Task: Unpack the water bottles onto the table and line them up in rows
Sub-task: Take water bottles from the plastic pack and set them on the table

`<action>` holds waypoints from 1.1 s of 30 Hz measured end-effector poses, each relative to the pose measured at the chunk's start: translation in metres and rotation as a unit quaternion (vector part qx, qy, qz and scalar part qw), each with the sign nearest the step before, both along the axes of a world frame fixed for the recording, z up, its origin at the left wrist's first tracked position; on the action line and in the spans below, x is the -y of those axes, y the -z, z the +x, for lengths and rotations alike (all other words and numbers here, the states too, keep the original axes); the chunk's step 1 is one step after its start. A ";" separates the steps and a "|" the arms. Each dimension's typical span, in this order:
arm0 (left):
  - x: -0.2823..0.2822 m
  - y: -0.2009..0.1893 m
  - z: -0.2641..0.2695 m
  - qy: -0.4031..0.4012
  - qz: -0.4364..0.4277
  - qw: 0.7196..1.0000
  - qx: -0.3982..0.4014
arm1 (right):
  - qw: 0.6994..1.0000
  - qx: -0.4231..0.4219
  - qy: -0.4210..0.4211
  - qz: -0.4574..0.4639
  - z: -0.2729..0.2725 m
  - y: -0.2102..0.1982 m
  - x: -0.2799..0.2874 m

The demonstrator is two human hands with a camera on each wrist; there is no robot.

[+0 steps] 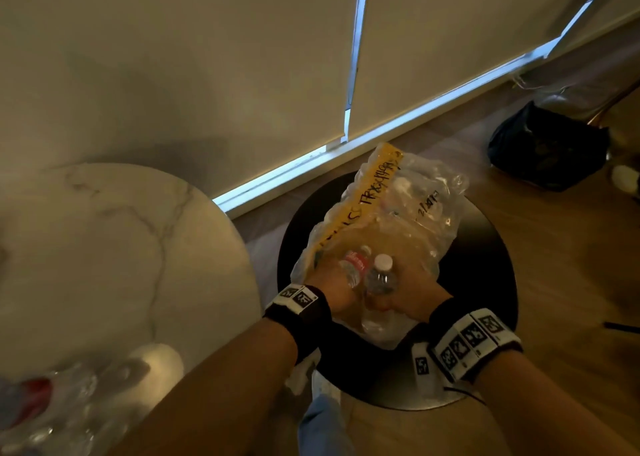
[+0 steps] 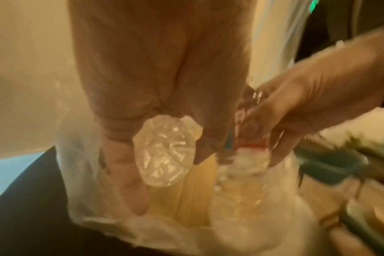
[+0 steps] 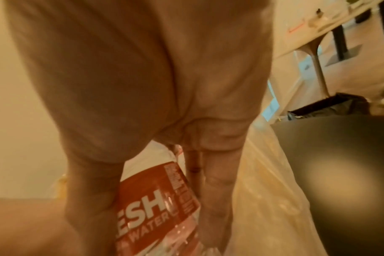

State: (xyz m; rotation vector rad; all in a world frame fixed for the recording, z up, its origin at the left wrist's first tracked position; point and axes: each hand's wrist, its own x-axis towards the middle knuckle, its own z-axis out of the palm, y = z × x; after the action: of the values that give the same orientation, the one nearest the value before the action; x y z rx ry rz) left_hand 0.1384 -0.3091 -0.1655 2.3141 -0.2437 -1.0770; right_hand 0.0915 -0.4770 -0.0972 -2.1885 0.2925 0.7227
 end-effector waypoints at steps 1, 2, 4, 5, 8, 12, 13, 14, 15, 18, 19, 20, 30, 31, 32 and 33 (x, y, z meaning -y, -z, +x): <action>-0.006 -0.017 -0.008 -0.019 -0.010 1.000 -0.022 | 1.000 0.002 -0.023 -0.021 -0.002 -0.009 -0.005; -0.012 -0.036 -0.018 -0.051 -0.010 0.997 -0.048 | 0.999 0.005 -0.030 -0.027 -0.005 -0.019 -0.010; -0.030 -0.048 -0.039 -0.116 -0.039 0.988 -0.097 | 0.999 0.021 -0.005 0.025 -0.015 -0.037 -0.019; -0.040 -0.055 -0.049 -0.139 -0.073 0.981 -0.115 | 0.998 0.042 0.000 0.049 -0.021 -0.048 -0.023; -0.080 -0.082 -0.071 -0.217 -0.155 0.955 -0.130 | 0.992 0.119 0.006 0.046 -0.041 -0.076 -0.037; -0.158 -0.110 -0.128 -0.289 -0.259 0.911 -0.143 | 0.985 0.155 -0.024 0.067 -0.073 -0.111 -0.087; -0.167 -0.112 -0.141 -0.290 -0.274 0.907 -0.136 | 0.985 0.152 -0.032 0.069 -0.080 -0.117 -0.092; -0.186 -0.112 -0.157 -0.299 -0.289 0.901 -0.126 | 0.985 0.146 -0.046 0.079 -0.089 -0.122 -0.109; -0.202 -0.111 -0.172 -0.303 -0.297 0.898 -0.116 | 0.984 0.141 -0.063 0.085 -0.097 -0.125 -0.124; -0.262 -0.109 -0.220 -0.321 -0.290 0.894 -0.121 | 0.980 0.134 -0.116 0.093 -0.124 -0.118 -0.182; -0.284 -0.107 -0.238 -0.332 -0.280 0.892 -0.124 | 0.978 0.123 -0.136 0.099 -0.134 -0.114 -0.204; -0.303 -0.106 -0.255 -0.342 -0.279 0.889 -0.119 | 0.977 0.110 -0.153 0.104 -0.144 -0.109 -0.226; -0.452 -0.093 -0.360 -0.518 -0.210 0.827 0.065 | 0.974 0.107 -0.144 0.137 -0.235 -0.060 -0.413; -0.462 -0.090 -0.359 -0.517 -0.199 0.829 0.078 | 0.976 0.120 -0.128 0.127 -0.238 -0.056 -0.429; -0.472 -0.084 -0.356 -0.518 -0.189 0.829 0.096 | 0.978 0.134 -0.110 0.119 -0.241 -0.054 -0.443; -0.480 -0.080 -0.352 -0.514 -0.179 0.832 0.107 | 0.980 0.140 -0.086 0.108 -0.242 -0.052 -0.456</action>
State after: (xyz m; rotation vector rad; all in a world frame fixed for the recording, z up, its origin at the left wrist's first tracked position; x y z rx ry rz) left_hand -0.2133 0.1707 -0.0860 1.7665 0.6213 -0.1863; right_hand -0.1505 -0.0215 -0.0454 -2.0896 -0.1163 0.5020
